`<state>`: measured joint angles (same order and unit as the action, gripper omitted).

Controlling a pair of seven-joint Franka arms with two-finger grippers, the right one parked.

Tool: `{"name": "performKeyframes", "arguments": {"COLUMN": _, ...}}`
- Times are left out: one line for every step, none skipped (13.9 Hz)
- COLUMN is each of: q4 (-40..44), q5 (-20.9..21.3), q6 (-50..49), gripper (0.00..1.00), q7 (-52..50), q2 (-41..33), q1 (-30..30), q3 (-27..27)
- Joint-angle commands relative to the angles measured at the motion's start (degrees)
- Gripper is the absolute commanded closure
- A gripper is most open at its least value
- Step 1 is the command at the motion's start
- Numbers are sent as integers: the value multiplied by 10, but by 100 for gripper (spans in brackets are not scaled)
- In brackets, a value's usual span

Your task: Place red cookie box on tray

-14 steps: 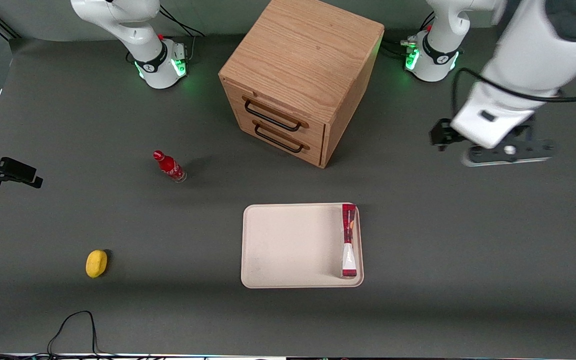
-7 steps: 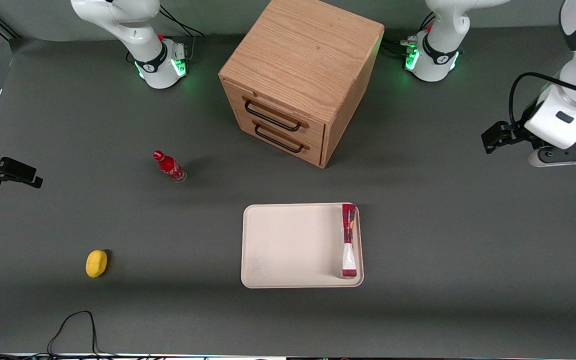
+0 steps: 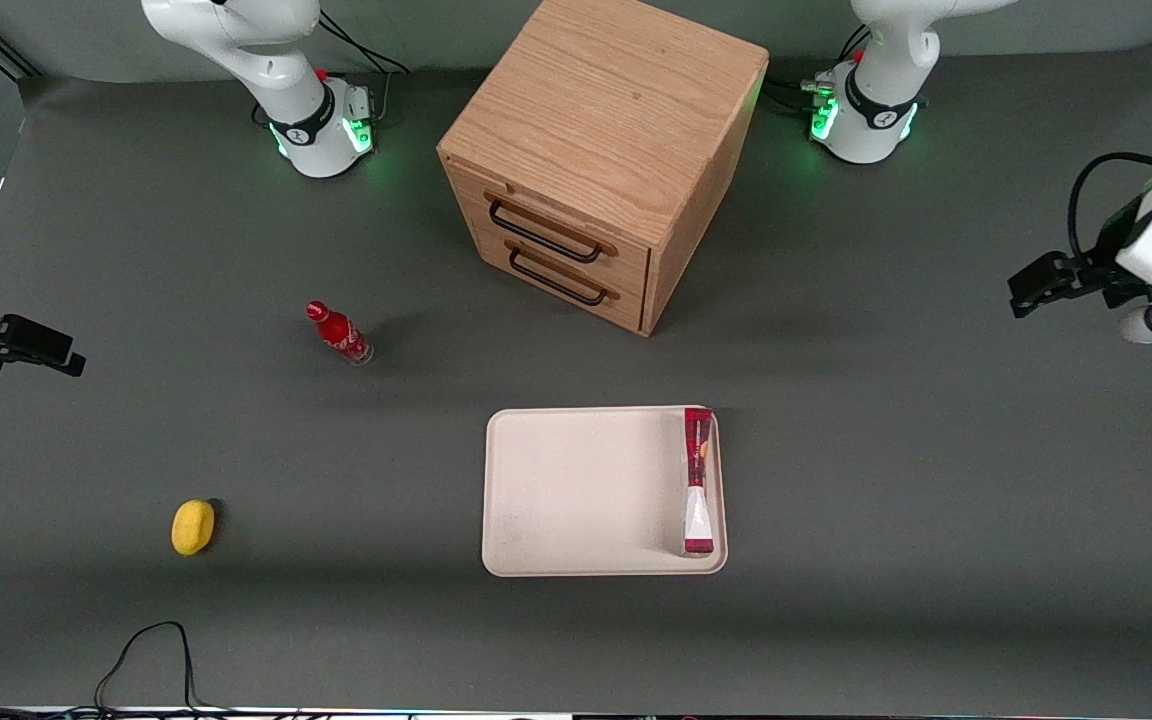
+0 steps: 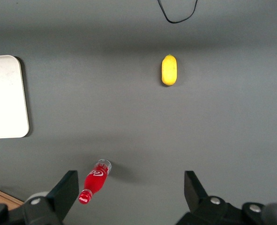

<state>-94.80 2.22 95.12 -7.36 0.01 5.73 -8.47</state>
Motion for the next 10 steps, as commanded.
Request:
{"name": "performKeyframes", "arguments": {"q4": 35, "q5": -23, "q6": -9, "gripper": 0, "q7": 21, "q2": 22, "q1": -56, "q3": 66}}
{"name": "performKeyframes", "arguments": {"q4": 48, "q5": -23, "q6": -16, "gripper": 0, "q7": 21, "q2": 31, "q1": -57, "q3": 67}}
{"name": "performKeyframes", "arguments": {"q4": 54, "q5": -23, "q6": -17, "gripper": 0, "q7": 22, "q2": 35, "q1": -57, "q3": 67}}
{"name": "performKeyframes", "arguments": {"q4": 53, "q5": -23, "q6": -13, "gripper": 0, "q7": 24, "q2": 34, "q1": -56, "q3": 68}}
{"name": "performKeyframes", "arguments": {"q4": 49, "q5": -23, "q6": -13, "gripper": 0, "q7": 45, "q2": 29, "q1": -54, "q3": 68}}
{"name": "performKeyframes", "arguments": {"q4": 44, "q5": -23, "q6": -17, "gripper": 0, "q7": 60, "q2": 24, "q1": -52, "q3": 68}}
{"name": "performKeyframes", "arguments": {"q4": 36, "q5": -23, "q6": -15, "gripper": 0, "q7": 59, "q2": 18, "q1": -52, "q3": 68}}
{"name": "performKeyframes", "arguments": {"q4": 35, "q5": -23, "q6": -16, "gripper": 0, "q7": 59, "q2": 18, "q1": -52, "q3": 68}}
{"name": "performKeyframes", "arguments": {"q4": 36, "q5": -23, "q6": -18, "gripper": 0, "q7": 59, "q2": 17, "q1": -53, "q3": 68}}
{"name": "performKeyframes", "arguments": {"q4": 39, "q5": -23, "q6": -19, "gripper": 0, "q7": 59, "q2": 18, "q1": -53, "q3": 67}}
